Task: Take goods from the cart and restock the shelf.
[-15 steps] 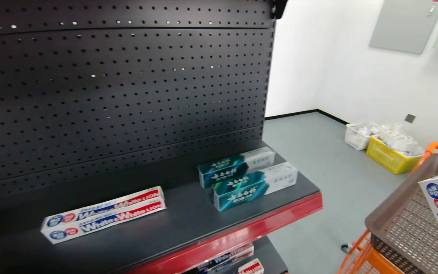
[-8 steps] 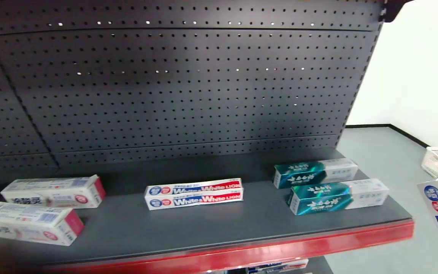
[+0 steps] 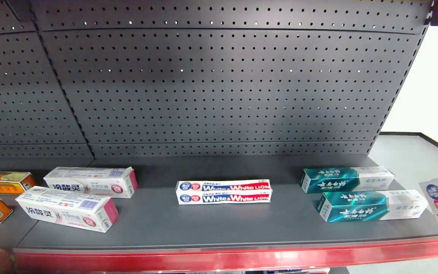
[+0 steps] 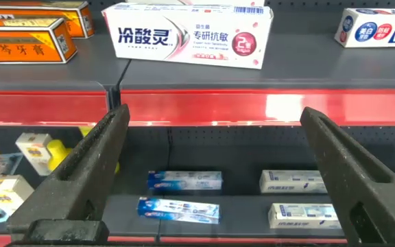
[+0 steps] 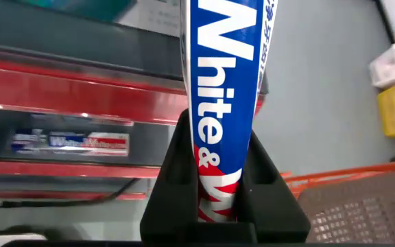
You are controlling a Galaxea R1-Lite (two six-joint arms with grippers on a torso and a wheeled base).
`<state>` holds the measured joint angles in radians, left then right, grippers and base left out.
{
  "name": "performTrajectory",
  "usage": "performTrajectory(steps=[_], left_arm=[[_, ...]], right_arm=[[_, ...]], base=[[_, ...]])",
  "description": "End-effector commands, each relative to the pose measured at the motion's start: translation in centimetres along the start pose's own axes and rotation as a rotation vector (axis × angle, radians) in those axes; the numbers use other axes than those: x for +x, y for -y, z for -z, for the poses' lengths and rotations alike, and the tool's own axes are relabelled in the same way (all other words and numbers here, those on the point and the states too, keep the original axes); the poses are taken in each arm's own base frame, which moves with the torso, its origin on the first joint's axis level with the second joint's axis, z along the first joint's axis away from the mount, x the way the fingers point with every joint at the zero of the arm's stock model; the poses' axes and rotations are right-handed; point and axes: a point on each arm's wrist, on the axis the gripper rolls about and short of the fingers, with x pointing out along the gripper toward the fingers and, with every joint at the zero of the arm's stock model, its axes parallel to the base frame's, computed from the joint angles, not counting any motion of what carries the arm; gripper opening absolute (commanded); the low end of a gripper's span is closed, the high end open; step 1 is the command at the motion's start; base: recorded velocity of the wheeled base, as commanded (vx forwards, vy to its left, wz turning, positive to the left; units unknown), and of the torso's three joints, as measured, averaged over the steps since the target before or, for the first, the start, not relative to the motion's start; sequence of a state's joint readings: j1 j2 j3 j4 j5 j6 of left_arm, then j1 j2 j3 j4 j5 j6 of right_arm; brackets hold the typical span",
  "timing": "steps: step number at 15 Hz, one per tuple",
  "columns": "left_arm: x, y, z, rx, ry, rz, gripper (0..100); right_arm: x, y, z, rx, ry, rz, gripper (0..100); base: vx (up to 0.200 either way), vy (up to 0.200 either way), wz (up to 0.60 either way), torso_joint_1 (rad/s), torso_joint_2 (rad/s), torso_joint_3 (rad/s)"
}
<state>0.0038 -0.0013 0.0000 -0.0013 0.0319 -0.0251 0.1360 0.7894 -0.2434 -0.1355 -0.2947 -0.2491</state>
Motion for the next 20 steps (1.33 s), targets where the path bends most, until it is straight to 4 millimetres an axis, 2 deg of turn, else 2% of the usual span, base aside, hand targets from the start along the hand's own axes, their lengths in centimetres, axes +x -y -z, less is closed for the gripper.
performTrajectory(steps=[1,3,4,6,10,13,16,18,20], left_arm=[[0.0,0.0,0.0,-0.001,-0.001,-0.001,100],[0.0,0.0,0.0,0.001,-0.001,-0.001,100],[0.0,0.0,0.0,0.001,-0.001,-0.001,100],[0.0,0.0,0.0,0.001,-0.001,-0.001,100],[0.0,0.0,0.0,0.001,-0.001,-0.001,100],[0.0,0.0,0.0,0.001,-0.001,-0.001,100],[0.0,0.0,0.0,0.001,-0.001,-0.001,100],[0.0,0.0,0.0,-0.001,-0.001,-0.001,100],[0.0,0.0,0.0,0.001,-0.001,-0.001,100]], right_arm=[[0.1,-0.3,1.0,-0.073,-0.012,0.013,0],[-0.1,-0.5,1.3,-0.101,0.036,-0.01,0],[-0.2,-0.7,1.0,-0.098,0.088,-0.095,0],[-0.1,-0.6,0.5,-0.07,0.109,-0.109,0],[-1.0,0.4,-2.4,-0.014,0.222,-0.138,0],[-1.9,0.4,-2.0,-0.019,0.239,-0.161,0],[-6.4,1.3,-0.3,-0.043,0.158,-0.285,0],[-7.3,1.6,0.1,0.057,0.194,-0.286,0],[-8.2,2.0,-0.6,0.102,0.234,-0.262,0]], base=[[0.0,0.0,0.0,0.0,0.0,0.0],[0.0,0.0,0.0,0.0,0.0,0.0],[0.0,0.0,0.0,0.0,0.0,0.0],[0.0,0.0,0.0,0.0,0.0,0.0],[0.0,0.0,0.0,0.0,0.0,0.0],[0.0,0.0,0.0,0.0,0.0,0.0],[0.0,0.0,0.0,0.0,0.0,0.0],[0.0,0.0,0.0,0.0,0.0,0.0],[0.0,0.0,0.0,0.0,0.0,0.0]])
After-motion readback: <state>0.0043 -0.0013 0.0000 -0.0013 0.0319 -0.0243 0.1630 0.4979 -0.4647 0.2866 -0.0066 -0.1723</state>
